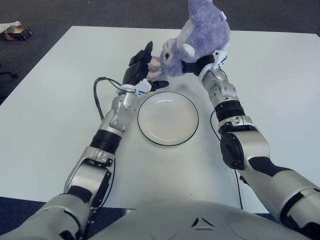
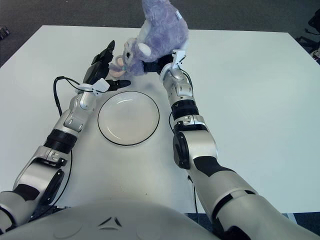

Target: Put the doll into the plate.

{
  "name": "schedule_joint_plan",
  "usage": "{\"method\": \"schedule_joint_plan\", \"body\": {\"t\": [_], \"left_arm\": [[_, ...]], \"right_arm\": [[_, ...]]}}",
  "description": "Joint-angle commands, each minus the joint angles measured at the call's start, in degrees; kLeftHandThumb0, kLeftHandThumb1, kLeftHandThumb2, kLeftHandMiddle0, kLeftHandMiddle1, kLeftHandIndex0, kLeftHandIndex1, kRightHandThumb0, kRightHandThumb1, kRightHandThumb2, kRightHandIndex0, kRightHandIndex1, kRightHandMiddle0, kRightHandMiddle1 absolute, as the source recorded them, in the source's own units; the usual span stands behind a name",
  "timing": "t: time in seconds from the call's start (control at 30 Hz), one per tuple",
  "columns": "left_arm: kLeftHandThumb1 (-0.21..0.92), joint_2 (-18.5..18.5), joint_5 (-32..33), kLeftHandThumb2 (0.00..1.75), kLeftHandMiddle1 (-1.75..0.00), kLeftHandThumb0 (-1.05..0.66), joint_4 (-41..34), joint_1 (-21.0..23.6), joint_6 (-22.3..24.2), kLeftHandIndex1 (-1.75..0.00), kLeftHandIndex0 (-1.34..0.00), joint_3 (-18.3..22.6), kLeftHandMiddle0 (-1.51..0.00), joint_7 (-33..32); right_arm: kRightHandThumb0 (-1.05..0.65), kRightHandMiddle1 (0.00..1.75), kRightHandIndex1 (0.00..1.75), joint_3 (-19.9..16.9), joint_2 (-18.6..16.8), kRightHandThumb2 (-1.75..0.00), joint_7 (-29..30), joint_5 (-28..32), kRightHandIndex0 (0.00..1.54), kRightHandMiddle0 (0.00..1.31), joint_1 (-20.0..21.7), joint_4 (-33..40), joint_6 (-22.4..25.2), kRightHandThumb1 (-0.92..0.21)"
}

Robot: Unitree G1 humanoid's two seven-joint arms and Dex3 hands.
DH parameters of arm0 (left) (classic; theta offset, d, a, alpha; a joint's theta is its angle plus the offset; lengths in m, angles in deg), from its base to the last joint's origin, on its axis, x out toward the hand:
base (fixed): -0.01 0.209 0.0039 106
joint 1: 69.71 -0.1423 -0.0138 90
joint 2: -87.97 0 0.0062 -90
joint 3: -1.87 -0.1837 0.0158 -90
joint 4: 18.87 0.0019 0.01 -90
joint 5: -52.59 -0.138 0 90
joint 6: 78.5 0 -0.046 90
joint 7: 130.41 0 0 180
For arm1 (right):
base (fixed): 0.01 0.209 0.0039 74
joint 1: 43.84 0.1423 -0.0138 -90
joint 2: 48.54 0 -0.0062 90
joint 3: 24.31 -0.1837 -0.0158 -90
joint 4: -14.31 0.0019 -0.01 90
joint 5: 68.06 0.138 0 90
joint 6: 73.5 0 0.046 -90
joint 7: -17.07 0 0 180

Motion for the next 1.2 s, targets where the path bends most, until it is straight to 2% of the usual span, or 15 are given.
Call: {"method": "schedule_joint_plan", "body": {"t": [0.0, 0.2, 0.43, 1.0, 1.17], "left_arm": [[0.82, 0.08, 0.30, 0.08, -0.07, -1.05, 1.99, 2.01, -1.78, 0.00, 0.00, -0.11, 0.00, -0.31], [0.85, -0.29, 1.11, 0.10, -0.06, -1.05, 3.85, 3.36, -3.79, 0.00, 0.00, -0.40, -0.01, 0.40], [0.83, -0.76, 1.39, 0.08, -0.01, -1.05, 5.24, 4.62, -6.15, 0.00, 0.00, -0.77, 0.00, 0.50], [0.82, -2.85, 1.95, 0.08, 0.00, -1.05, 6.43, 4.88, -12.02, 0.00, 0.00, -0.57, 0.00, -1.09], [0.80, -2.96, 2.12, 0.07, 0.00, -1.05, 7.21, 4.82, -15.74, 0.00, 0.00, -0.84, 0.00, -1.97]], "right_arm": [[0.00, 1.75, 1.58, 0.72, 0.45, -1.53, -1.07, -0.28, 0.85, 0.55, -1.26, 2.27, 1.83, -0.09], [0.00, 1.75, 1.54, 0.53, 0.30, -1.52, -1.97, 0.99, 0.87, 0.56, -2.66, 5.42, 4.31, -0.08], [0.00, 1.75, 1.46, -0.20, -0.23, -1.50, -1.54, 2.54, 0.90, 0.57, -4.09, 9.45, 8.28, -0.08], [0.00, 1.75, 1.50, 0.69, 0.16, -1.53, -2.45, 2.16, 0.90, 0.58, -5.87, 13.68, 12.37, -0.07], [0.00, 1.75, 1.49, 0.27, 0.09, -1.52, -2.34, 2.68, 0.90, 0.58, -5.85, 14.18, 13.77, -0.07]]}}
